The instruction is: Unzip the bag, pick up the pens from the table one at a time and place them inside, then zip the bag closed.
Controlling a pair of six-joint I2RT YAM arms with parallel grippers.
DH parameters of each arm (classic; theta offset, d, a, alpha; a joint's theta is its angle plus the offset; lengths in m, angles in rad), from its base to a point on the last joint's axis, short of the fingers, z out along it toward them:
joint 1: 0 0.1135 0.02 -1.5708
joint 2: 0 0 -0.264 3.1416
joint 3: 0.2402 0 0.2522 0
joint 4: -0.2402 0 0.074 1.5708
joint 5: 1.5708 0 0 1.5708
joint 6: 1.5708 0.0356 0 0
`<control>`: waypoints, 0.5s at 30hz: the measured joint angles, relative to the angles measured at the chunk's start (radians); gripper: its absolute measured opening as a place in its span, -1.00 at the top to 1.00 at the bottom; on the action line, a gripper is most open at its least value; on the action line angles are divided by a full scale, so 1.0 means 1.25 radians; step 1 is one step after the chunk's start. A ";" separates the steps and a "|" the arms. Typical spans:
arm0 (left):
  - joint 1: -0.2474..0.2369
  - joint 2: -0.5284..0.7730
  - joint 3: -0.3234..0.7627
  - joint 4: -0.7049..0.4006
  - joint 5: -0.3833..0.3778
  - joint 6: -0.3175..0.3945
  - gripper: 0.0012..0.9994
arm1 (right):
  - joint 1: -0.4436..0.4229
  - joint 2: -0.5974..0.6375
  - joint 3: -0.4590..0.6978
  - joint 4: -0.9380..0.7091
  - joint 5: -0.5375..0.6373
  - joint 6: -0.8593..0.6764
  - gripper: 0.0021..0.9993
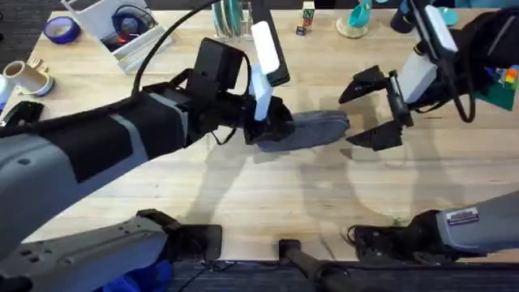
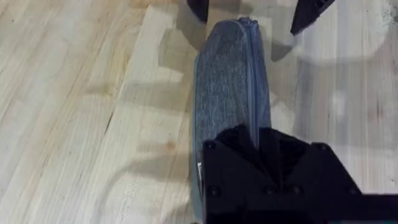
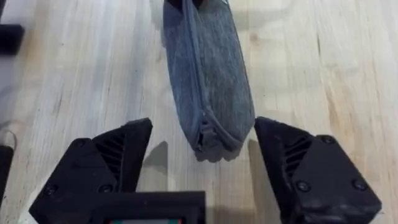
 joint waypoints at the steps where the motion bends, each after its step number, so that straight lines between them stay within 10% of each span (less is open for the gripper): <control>1: 0.000 0.000 0.000 0.000 0.000 0.000 0.92 | 0.004 0.000 0.000 0.001 0.003 0.000 -0.99; 15: 0.000 0.000 0.000 0.000 0.000 0.000 0.92 | 0.008 0.000 0.000 0.022 0.006 0.016 -0.99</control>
